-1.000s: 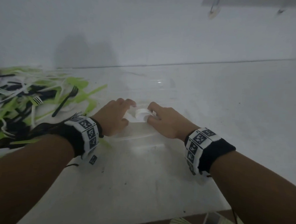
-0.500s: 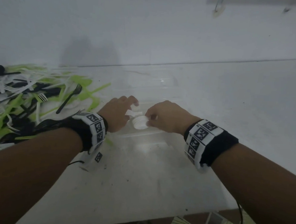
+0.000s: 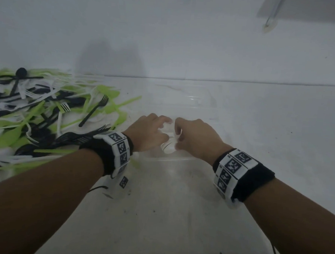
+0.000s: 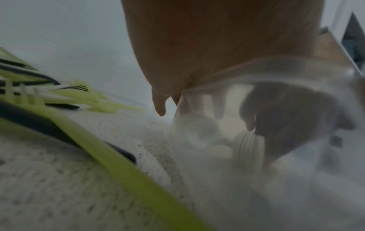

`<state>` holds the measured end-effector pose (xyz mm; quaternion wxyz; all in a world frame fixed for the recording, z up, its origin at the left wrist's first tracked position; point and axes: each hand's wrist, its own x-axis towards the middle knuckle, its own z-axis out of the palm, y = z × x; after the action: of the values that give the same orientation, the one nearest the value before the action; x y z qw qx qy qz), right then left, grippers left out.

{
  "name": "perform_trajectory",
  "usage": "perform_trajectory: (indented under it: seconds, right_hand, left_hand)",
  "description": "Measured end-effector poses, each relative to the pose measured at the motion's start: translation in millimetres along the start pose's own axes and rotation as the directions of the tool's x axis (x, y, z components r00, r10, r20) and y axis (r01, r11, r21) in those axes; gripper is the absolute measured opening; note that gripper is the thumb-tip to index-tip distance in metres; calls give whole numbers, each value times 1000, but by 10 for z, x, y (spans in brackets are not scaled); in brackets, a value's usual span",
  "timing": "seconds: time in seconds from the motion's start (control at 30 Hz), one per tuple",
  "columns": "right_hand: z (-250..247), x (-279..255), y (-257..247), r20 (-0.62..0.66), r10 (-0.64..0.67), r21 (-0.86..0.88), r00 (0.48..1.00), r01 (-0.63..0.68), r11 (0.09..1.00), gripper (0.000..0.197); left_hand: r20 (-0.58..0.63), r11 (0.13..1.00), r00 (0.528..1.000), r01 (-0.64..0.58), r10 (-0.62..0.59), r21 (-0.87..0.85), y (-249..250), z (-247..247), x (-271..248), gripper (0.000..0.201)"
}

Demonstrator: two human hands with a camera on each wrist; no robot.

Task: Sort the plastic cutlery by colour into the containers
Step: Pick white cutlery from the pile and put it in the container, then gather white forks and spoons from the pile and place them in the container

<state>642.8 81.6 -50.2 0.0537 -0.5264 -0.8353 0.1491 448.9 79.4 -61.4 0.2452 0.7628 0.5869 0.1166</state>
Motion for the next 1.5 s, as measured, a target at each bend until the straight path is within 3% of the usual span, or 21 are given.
perform_trajectory:
  seconds: [0.13, 0.23, 0.4, 0.57, 0.7, 0.9, 1.1, 1.3, 1.5]
  right_hand:
    - [-12, 93, -84, 51, -29, 36, 998, 27, 999, 25]
    - [92, 194, -218, 61, -101, 27, 993, 100, 995, 20]
    - [190, 223, -181, 22, -102, 53, 994, 101, 993, 19]
    - [7, 172, -20, 110, -117, 96, 987, 106, 990, 15]
    - [-128, 92, 195, 189, -138, 87, 972, 123, 989, 22]
    - [-161, 82, 313, 149, -91, 66, 985, 82, 994, 6]
    - [-129, 150, 206, 159, -100, -49, 982, 109, 993, 8]
    - [-123, 100, 299, 131, -67, 70, 989, 58, 996, 2]
    - [-196, 66, 266, 165, -89, 79, 982, 77, 994, 7]
  left_hand:
    - [116, 999, 993, -15, 10, 41, -21, -65, 0, 92]
    - [128, 993, 991, -62, 48, 105, -58, -66, -1, 102]
    - [145, 991, 987, -86, 70, 106, -76, -80, 1, 94]
    - [158, 986, 984, -102, 81, 134, -63, -105, 12, 78]
    - [156, 988, 985, -95, 75, 124, -50, -100, 14, 74]
    - [153, 991, 987, -63, 44, 120, -83, -69, 25, 76]
    - [143, 987, 989, -68, 47, 144, -82, -60, 52, 72]
    - [127, 990, 991, -52, 35, 133, -106, -43, 54, 75]
    - [231, 997, 970, 71, -74, 25, -56, -247, 68, 95]
